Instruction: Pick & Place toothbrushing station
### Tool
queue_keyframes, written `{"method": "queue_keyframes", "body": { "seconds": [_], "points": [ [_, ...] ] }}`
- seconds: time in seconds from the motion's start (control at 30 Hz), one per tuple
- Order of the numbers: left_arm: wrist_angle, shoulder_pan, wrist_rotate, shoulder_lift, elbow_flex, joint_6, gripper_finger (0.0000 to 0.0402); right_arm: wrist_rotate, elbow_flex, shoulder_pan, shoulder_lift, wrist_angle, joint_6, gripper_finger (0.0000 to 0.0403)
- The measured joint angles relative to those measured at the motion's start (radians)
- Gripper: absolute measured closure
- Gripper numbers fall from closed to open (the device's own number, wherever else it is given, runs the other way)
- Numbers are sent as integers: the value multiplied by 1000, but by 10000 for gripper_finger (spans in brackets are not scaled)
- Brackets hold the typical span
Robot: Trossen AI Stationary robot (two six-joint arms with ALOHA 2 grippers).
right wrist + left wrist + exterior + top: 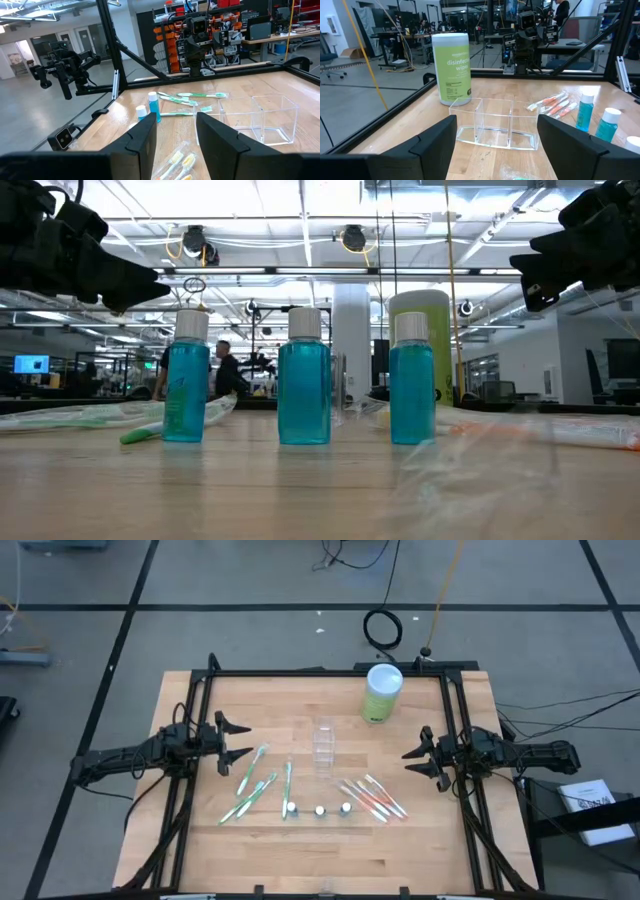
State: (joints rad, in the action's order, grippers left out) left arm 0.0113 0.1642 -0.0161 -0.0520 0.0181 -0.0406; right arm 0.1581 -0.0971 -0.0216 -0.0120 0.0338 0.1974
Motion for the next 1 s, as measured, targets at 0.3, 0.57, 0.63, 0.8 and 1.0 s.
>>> {"method": "queue_keyframes", "body": {
  "seconds": [0.3, 0.57, 0.63, 0.8, 1.0],
  "points": [
    [0, 0, 0, 0, 0, 0, 117, 0, 0, 0, 0, 0, 0, 273],
    [0, 0, 0, 0, 0, 0, 117, 0, 0, 0, 0, 0, 0, 273],
    [0, 0, 0, 0, 0, 0, 117, 0, 0, 0, 0, 0, 0, 273],
    [0, 0, 0, 0, 0, 0, 117, -1, 2, 0, 0, 58, 23, 273],
    [0, 0, 0, 0, 0, 0, 117, 0, 2, 0, 1, 217, 179, 273]
  ]
}}
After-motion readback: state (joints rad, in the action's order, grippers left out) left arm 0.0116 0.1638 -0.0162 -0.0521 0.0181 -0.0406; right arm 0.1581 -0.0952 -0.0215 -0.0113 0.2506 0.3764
